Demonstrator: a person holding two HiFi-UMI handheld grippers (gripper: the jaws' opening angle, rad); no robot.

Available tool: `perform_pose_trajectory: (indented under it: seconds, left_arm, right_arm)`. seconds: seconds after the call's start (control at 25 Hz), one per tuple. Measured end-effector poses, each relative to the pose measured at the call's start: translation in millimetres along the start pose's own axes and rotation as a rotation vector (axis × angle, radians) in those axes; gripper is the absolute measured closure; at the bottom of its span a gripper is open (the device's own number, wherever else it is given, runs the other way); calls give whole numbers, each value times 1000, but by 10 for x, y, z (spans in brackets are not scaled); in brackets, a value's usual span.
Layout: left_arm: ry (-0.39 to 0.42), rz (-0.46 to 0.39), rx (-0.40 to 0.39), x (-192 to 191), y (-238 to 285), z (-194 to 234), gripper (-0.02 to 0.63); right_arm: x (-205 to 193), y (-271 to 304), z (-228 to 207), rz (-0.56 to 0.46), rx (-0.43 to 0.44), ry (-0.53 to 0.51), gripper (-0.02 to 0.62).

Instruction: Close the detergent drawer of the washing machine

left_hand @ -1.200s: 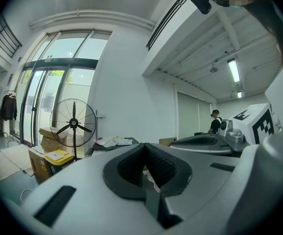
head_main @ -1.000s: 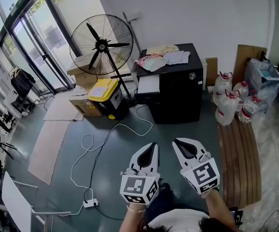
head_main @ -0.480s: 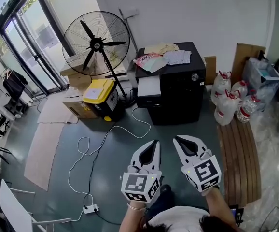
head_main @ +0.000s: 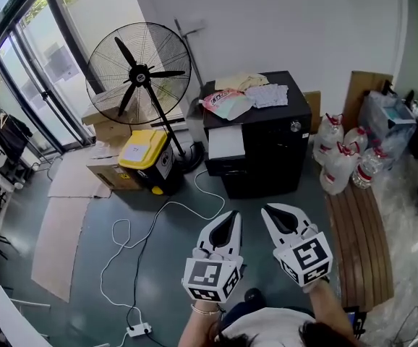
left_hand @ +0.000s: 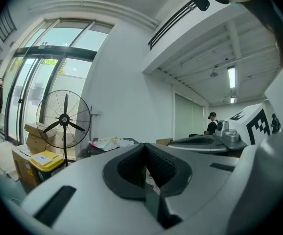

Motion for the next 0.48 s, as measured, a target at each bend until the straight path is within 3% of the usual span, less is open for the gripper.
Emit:
perform_pose_trajectory:
  seconds: [0.48]
  left_arm:
    - [-16, 21, -38, -105, 374, 468, 591]
  right_arm:
    - [-44, 498, -233, 22, -66, 19, 571]
Point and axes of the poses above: the fingertips, and each gripper's own axes: y forward along the fingers, z to its left, x out of its top, the point moved 3 cm from there along -y, backward along the fingers, and after that the axes turned 4 degrees about z, right-handed, at the moved point
